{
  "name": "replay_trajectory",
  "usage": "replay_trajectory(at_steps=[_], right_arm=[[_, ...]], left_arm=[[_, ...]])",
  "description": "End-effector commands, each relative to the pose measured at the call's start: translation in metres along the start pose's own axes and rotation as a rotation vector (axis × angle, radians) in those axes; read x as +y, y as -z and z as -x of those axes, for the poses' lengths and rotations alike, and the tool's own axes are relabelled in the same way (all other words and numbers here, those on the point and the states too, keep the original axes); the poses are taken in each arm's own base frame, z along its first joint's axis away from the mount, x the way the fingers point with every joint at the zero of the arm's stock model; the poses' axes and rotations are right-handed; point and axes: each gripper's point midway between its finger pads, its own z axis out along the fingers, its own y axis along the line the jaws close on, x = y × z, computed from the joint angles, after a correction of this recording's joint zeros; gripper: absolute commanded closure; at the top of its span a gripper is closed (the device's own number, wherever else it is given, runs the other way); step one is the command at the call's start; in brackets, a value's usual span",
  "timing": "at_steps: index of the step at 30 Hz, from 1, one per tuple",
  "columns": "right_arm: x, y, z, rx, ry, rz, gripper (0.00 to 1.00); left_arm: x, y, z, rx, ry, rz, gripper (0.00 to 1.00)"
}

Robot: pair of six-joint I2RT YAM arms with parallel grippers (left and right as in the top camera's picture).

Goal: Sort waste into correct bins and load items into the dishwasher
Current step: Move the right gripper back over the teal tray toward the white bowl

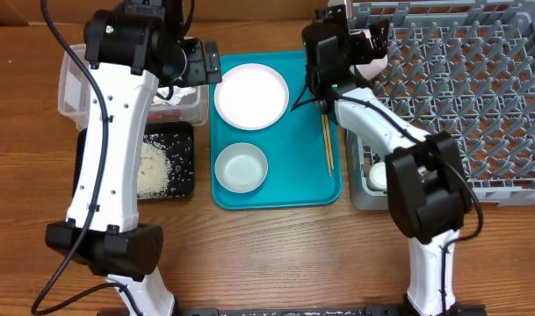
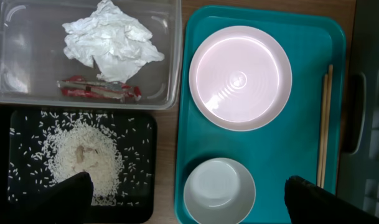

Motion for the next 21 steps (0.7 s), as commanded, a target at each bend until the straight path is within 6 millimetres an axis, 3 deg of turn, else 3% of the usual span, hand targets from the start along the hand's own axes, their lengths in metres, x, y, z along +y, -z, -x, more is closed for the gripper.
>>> replay_trajectory(at_steps=[1,9,17,21], right_arm=[[-0.022,0.031,0.047,-0.06,-0.224,0.169,0.0],[-0.014,0.083,0.027,0.176,-0.463,0.51,0.0],[0.032,0.161,-0.015,0.563,-0.531,0.935,0.0],[0.039,0.175,-0.018,0.614,-0.533,1.014,0.0]], left_arm=[[0.002,0.006,0.005,-0.026,0.009,0.009,0.0],[0.002,0.006,0.005,-0.026,0.009,0.009,0.0],[0.002,0.006,0.005,-0.026,0.009,0.009,0.0],[0.002,0.006,0.005,-0.027,0.009,0.009,0.0]])
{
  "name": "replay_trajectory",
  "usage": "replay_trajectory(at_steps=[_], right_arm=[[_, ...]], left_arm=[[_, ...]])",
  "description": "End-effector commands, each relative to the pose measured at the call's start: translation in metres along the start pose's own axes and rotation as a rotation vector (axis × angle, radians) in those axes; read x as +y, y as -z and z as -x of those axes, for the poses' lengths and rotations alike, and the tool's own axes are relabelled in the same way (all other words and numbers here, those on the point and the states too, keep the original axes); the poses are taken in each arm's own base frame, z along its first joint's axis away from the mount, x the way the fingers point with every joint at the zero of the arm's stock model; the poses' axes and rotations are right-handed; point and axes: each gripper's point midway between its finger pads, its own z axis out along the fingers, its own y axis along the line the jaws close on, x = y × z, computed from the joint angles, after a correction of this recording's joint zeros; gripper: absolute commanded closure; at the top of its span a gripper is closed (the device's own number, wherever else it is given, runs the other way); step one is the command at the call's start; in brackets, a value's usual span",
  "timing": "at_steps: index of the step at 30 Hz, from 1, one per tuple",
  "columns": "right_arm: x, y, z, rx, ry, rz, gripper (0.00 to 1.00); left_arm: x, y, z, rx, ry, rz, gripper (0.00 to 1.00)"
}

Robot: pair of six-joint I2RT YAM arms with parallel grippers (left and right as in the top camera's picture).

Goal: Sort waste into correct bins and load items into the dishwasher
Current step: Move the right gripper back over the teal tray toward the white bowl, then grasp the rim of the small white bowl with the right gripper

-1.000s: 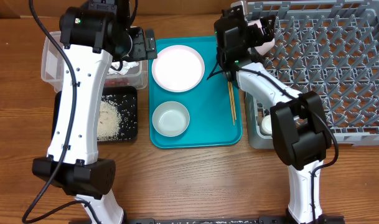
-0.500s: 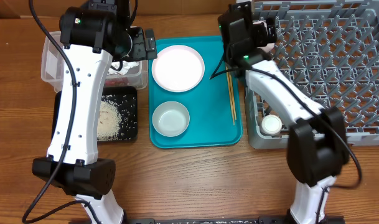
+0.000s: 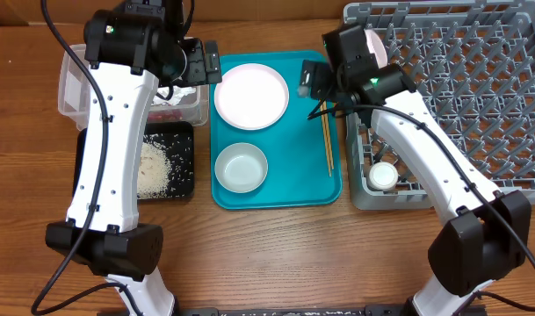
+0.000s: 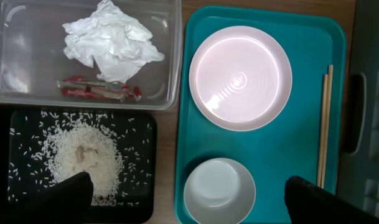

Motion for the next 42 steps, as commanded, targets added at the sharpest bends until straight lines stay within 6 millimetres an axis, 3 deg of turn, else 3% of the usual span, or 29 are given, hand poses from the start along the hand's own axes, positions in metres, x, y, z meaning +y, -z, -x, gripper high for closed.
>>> replay_trajectory(at_steps=[1,42], right_arm=[[0.03,0.011,-0.008,0.067,-0.069,0.162,0.0],[0.032,0.013,-0.024,0.142,-0.083,0.182,0.0]], left_arm=[[0.002,0.006,0.005,-0.027,0.009,0.008,0.0],[0.002,0.006,0.005,-0.027,0.009,0.008,0.0]])
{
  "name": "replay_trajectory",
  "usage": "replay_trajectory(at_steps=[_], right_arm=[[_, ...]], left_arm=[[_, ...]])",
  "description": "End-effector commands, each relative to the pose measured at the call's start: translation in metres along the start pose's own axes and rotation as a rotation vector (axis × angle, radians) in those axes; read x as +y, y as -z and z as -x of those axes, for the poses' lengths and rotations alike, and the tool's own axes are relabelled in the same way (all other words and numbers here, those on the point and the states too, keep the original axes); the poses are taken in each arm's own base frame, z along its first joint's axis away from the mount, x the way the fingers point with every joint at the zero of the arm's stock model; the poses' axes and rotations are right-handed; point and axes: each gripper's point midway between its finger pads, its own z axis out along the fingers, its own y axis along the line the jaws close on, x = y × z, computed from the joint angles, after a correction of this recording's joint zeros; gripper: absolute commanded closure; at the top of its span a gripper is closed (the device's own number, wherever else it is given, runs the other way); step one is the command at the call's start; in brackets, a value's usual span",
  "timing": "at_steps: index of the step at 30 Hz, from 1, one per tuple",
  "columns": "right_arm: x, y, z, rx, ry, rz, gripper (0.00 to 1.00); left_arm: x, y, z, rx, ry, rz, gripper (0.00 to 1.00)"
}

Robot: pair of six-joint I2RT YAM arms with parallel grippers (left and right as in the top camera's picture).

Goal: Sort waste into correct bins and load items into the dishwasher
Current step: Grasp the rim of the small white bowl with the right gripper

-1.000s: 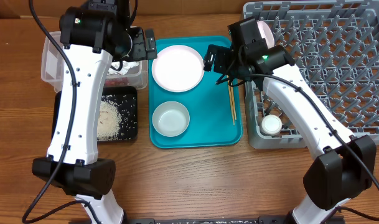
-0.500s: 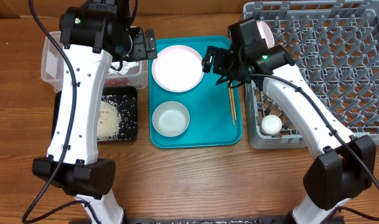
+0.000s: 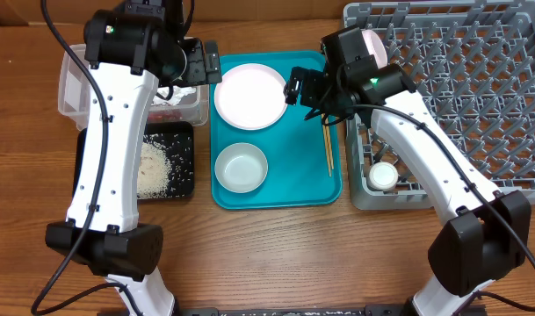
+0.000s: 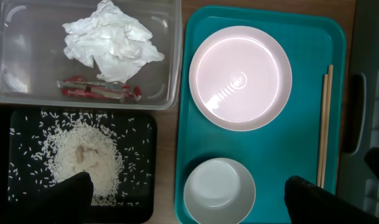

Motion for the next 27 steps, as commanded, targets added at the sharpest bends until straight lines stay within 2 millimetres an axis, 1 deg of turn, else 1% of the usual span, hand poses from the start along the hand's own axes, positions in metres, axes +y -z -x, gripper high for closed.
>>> replay_trajectory(at_steps=[1,4,9,12,13,18,21,23,27], right_arm=[[0.008,0.008,0.002,-0.008,-0.003,0.027,0.0],[0.012,0.008,-0.001,0.012,-0.011,0.054,0.0],[0.01,0.004,-0.01,0.039,-0.077,0.044,0.01],[0.01,0.001,-0.02,0.069,-0.096,0.029,0.04],[0.01,0.0,-0.023,0.079,-0.094,0.024,0.07],[0.017,-0.005,-0.035,0.098,-0.072,0.01,0.14],[0.017,-0.014,-0.041,0.095,-0.075,-0.031,0.16],[0.018,-0.023,-0.049,0.104,-0.059,-0.056,0.17],[0.023,-0.045,-0.076,0.173,-0.044,-0.09,0.19]], left_arm=[[0.002,0.006,0.005,-0.027,0.009,0.009,0.0],[0.002,0.006,0.005,-0.026,0.009,0.009,0.0],[0.002,0.006,0.005,-0.027,0.009,0.009,0.0],[0.002,0.006,0.005,-0.027,0.009,0.009,0.0],[0.002,0.006,0.005,-0.027,0.009,0.009,0.0],[0.002,0.006,0.005,-0.027,0.009,0.009,0.0],[0.002,0.006,0.005,-0.027,0.009,0.009,0.0],[0.002,0.006,0.005,-0.027,0.009,0.009,0.0],[0.002,0.006,0.005,-0.027,0.009,0.009,0.0]])
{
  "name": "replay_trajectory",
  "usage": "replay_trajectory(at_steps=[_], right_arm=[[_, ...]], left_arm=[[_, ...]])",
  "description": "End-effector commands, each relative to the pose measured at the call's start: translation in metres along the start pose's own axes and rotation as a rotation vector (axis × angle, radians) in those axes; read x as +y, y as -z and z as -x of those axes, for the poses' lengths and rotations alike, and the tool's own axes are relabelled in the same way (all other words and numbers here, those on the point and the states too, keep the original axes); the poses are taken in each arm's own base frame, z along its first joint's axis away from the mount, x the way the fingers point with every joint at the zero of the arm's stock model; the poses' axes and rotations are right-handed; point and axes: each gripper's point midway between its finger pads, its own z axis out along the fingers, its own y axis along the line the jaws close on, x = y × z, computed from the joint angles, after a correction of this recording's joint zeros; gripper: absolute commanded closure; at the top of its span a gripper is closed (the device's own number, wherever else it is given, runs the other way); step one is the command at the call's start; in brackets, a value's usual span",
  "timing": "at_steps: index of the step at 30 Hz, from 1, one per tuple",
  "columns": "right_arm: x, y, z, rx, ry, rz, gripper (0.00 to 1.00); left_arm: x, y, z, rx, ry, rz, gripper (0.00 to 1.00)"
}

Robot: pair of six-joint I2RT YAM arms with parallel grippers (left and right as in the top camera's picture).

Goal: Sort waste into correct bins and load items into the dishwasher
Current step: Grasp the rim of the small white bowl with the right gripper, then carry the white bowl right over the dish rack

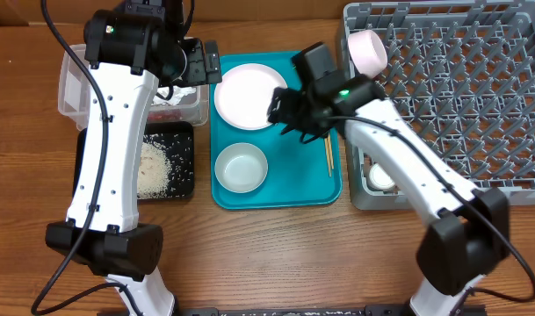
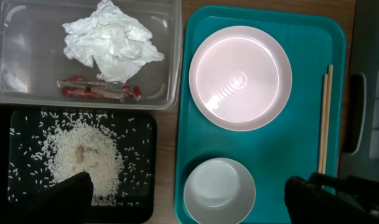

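Note:
A white plate [image 1: 249, 95] and a white bowl [image 1: 241, 168] sit on the teal tray [image 1: 311, 189], with a pair of chopsticks [image 1: 327, 151] along its right side. My right gripper [image 1: 283, 109] hovers open and empty over the tray, by the plate's lower right edge. My left gripper [image 1: 206, 63] is high at the back left, wide open; in its wrist view its fingers [image 2: 71, 194] frame the bowl [image 2: 219, 190] and plate [image 2: 240, 78]. A pink cup [image 1: 365, 48] lies in the grey dishwasher rack [image 1: 460, 96].
A clear bin [image 2: 9, 74] holds crumpled tissue [image 2: 111, 46] and a red wrapper [image 2: 99, 90]. In front of it a black tray [image 2: 145, 124] holds spilled rice [image 2: 83, 158]. A small white cup [image 1: 378, 178] stands in the rack's near left compartment.
My right gripper has moved left and toward the front, from the tray's upper right to beside the plate's lower right edge. It now shows in the left wrist view. The left arm is unchanged.
My right gripper was at the rack's far left corner with the pink cup. Then the cup lay in that corner and the gripper hung off it at the tray's right edge. After that it stood over the tray's upper right, and now by the plate.

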Motion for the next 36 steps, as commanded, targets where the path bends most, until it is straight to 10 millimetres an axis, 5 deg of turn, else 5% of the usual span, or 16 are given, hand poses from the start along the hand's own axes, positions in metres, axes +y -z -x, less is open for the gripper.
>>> replay_trajectory(at_steps=[1,10,22,32,35,36], right_arm=[[-0.004,-0.031,-0.022,0.06,0.0,-0.068,0.21],[-0.022,-0.076,-0.065,0.213,-0.031,-0.173,0.32],[-0.031,-0.098,-0.09,0.246,-0.005,-0.195,0.55],[-0.031,-0.098,-0.086,0.237,-0.009,-0.187,0.76],[-0.029,-0.093,-0.078,0.226,-0.018,-0.181,0.96],[-0.028,-0.089,-0.075,0.219,-0.022,-0.178,0.96]], left_arm=[[0.002,0.006,0.005,-0.026,0.009,0.009,0.0],[0.002,0.006,0.005,-0.026,0.009,0.009,0.0],[0.002,0.006,0.005,-0.026,0.009,0.009,0.0],[0.002,0.006,0.005,-0.027,0.009,0.009,0.0],[0.002,0.006,0.005,-0.027,0.009,0.009,0.0],[0.002,0.006,0.005,-0.027,0.009,0.009,0.0]])
